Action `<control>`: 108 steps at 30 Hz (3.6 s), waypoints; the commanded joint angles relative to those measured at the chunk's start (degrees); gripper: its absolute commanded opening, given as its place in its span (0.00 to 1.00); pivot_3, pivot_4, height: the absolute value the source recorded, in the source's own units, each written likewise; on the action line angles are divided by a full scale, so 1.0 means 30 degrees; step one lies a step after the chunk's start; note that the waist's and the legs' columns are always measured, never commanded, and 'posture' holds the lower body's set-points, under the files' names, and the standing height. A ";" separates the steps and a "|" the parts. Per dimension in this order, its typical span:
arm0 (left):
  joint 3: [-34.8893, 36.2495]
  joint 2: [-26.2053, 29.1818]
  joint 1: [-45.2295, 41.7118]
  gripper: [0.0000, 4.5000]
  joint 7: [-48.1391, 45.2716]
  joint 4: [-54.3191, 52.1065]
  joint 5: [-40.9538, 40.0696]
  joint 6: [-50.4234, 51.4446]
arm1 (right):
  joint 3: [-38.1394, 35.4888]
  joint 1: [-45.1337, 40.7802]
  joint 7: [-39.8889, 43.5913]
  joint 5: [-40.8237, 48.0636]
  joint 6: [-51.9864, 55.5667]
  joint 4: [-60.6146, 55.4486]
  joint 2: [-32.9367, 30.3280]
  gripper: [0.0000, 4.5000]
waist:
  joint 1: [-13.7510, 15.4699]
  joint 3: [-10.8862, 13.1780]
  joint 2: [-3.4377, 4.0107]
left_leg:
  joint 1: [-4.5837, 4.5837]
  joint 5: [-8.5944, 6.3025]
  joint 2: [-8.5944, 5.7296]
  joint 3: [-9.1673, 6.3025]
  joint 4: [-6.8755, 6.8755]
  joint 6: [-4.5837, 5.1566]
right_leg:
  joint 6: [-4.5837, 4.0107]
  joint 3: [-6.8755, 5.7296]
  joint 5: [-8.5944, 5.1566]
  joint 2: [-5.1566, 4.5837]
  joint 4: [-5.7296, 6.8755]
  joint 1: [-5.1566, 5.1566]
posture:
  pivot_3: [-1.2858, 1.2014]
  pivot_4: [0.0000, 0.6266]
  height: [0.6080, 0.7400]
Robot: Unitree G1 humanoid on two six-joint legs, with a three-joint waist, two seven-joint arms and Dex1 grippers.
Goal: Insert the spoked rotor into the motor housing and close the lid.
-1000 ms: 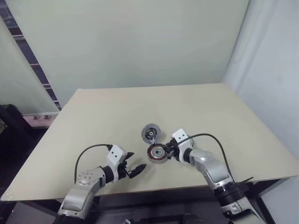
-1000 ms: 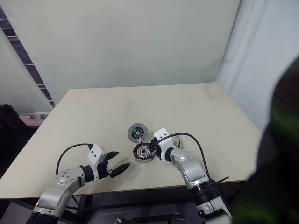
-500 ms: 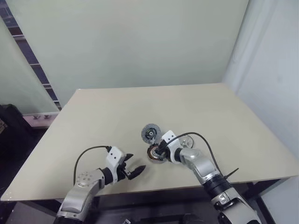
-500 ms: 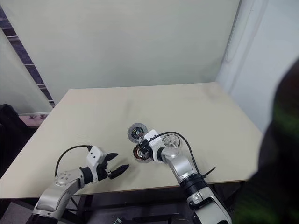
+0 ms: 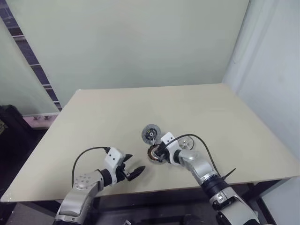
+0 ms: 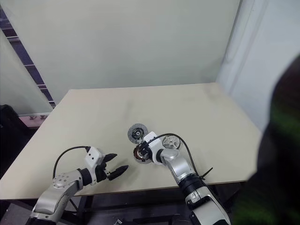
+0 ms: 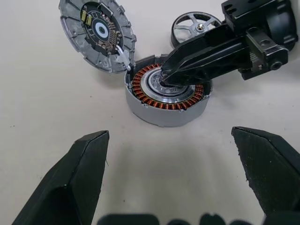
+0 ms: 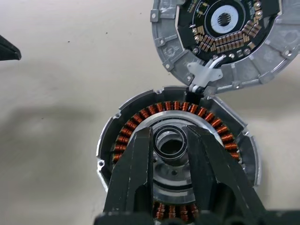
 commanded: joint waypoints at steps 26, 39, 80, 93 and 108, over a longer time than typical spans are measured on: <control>0.0329 0.0148 -0.0274 1.00 0.0151 -0.0788 -0.0119 -0.0066 | -0.0535 -0.0654 -0.0091 -0.0488 -0.0885 0.1434 0.0380 0.24 | -0.0003 -0.0002 0.0002 | 0.0016 0.0002 0.0000 0.0001 0.0020 -0.0002 | -0.0010 0.0004 0.0002 0.0005 0.0071 -0.0013 | 0.52 0.00 1.00; 0.0232 0.0145 -0.0308 1.00 0.0100 -0.0677 -0.0036 -0.0121 | -0.1294 -0.0112 0.0119 0.0311 -0.0376 -0.1207 0.0573 0.83 | -0.0010 0.0001 0.0005 | 0.0021 0.0020 0.0001 -0.0005 0.0051 -0.0031 | -0.0010 0.0005 -0.0002 0.0014 0.0151 -0.0035 | 0.52 0.00 1.00; -0.0162 -0.0176 -0.0822 1.00 -0.0112 -0.0090 0.0103 -0.0311 | -0.8056 -0.0199 -0.3522 0.3127 0.2147 -0.4837 -0.1890 1.00 | -0.0007 0.0008 0.0014 | 0.0006 0.0019 0.0004 0.0006 0.0040 -0.0030 | -0.0011 0.0011 -0.0007 0.0019 0.0137 -0.0044 | 0.52 0.00 1.00; -0.0257 -0.0241 -0.1216 1.00 -0.0243 0.0259 0.0137 -0.0421 | -1.1398 -0.0305 -0.4664 0.5888 0.4943 -0.1758 -0.1846 1.00 | -0.0030 0.0011 0.0019 | 0.0009 0.0021 0.0005 0.0030 0.0034 -0.0023 | -0.0019 0.0033 -0.0012 0.0023 0.0132 -0.0041 | 0.52 0.00 1.00; -0.0177 -0.0051 -0.1163 1.00 -0.0184 0.0096 0.0097 -0.0313 | -1.3296 -0.0605 -0.4931 0.8554 0.6353 0.0333 -0.0982 1.00 | -0.0028 0.0016 0.0027 | 0.0006 0.0020 0.0006 0.0029 0.0034 -0.0022 | -0.0013 0.0035 -0.0008 0.0025 0.0129 -0.0041 | 0.52 0.00 1.00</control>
